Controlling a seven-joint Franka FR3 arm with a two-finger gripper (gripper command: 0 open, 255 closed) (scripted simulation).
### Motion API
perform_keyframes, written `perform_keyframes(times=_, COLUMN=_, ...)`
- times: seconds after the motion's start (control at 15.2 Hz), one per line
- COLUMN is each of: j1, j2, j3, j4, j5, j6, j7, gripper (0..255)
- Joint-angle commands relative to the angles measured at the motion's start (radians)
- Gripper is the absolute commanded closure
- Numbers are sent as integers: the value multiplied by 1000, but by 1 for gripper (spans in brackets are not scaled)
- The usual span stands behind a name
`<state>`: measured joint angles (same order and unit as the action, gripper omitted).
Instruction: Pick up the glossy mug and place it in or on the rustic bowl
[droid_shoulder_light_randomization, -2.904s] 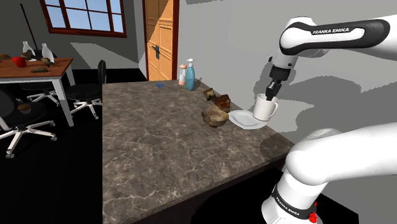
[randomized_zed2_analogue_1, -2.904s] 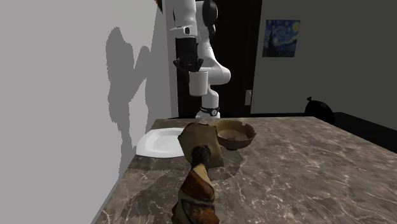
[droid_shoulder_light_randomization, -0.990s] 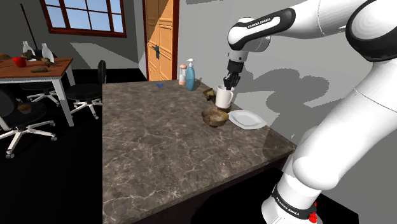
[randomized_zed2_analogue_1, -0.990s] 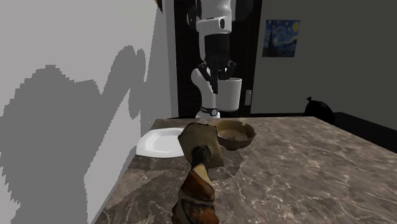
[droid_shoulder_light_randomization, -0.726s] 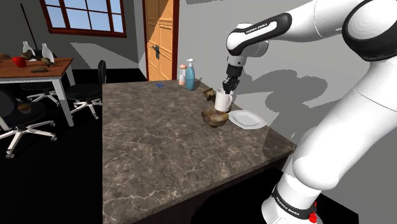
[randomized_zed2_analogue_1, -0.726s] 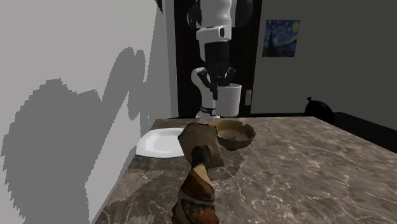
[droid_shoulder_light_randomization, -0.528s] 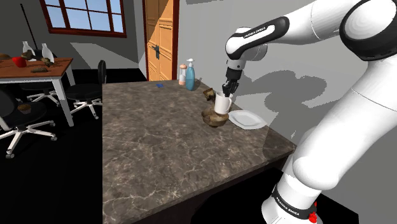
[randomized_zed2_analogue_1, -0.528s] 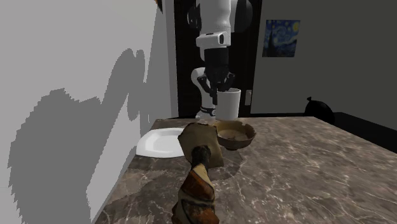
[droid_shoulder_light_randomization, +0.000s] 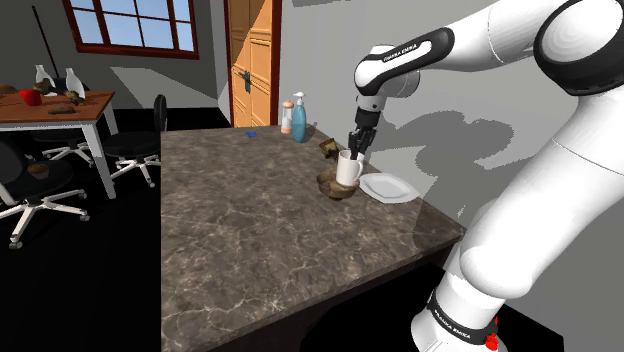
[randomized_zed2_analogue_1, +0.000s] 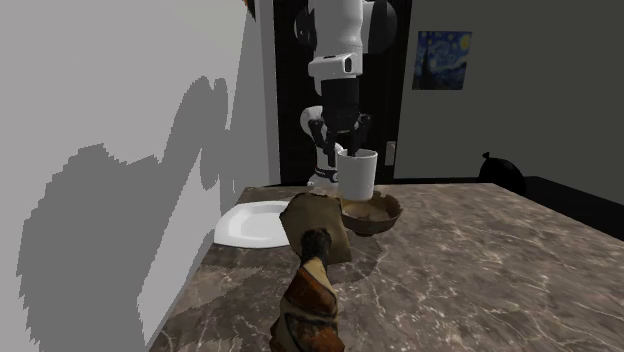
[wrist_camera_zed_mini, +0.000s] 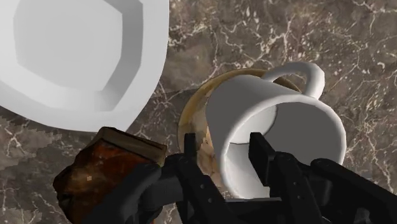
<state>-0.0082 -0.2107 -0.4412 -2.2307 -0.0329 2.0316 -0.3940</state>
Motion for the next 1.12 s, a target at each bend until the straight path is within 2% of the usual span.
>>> perform_keyframes(times=0.0, j1=0, j2=0, j3=0, j4=0, j5=0, j6=0, j7=0, gripper=0)
perform_keyframes(times=0.26, j1=0, j2=0, j3=0, j4=0, j5=0, j6=0, j7=0, gripper=0)
perform_keyframes(times=0.53, j1=-1, j2=-31, j3=8, j4=100, j5=-10, j6=-129, j7=9, gripper=0)
perform_keyframes(times=1.06, j1=-1, j2=-31, j3=8, j4=100, j5=-10, j6=-129, j7=9, gripper=0)
